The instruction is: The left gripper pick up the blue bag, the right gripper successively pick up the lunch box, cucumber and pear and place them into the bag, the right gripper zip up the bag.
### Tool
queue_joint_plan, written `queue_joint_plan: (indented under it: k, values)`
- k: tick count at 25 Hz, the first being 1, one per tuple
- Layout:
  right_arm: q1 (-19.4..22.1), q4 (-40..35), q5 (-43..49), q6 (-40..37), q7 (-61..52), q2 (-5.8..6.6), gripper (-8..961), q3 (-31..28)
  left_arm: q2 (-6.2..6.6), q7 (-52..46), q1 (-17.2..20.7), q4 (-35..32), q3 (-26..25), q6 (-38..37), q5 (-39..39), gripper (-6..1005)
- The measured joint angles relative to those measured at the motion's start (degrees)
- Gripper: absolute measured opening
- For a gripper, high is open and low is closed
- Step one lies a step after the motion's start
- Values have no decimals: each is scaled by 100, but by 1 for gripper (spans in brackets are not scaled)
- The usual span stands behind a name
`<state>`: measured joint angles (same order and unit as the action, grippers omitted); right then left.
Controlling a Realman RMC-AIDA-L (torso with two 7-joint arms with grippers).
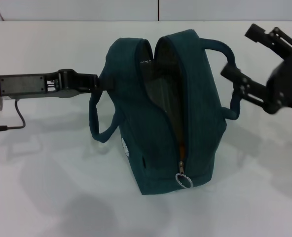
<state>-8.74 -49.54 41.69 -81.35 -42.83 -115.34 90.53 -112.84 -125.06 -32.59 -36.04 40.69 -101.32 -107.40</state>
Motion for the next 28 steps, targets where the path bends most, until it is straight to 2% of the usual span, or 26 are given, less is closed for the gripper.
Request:
queue_joint_plan:
  k: [4,7,15,20,25,28]
  values:
    - [-266,580,136,-980,-32,22,797,-10,21,-1,-31,0,0,82,-2,73]
    - [-506,1132,336,-1435,-89,17,795,76,23,-2,-74,0,0,179,-17,73]
    - [-964,1962,459,-1354,-142,-9,795,863,1,-31,-160,0,7,218,-18,73]
    - [-1172,2475,509,-1272,-253,-15,794,1062,-1,-42,-140,0,5,223,-18,73]
    - [-1204,2658,542,-1151,-315,-22,794,1238,19,-45,-143,98,0,293,-17,73]
    - [-1209,2561,548,-1372,-334,-23,794,1299,27,-45,-159,146,6,360,-18,73]
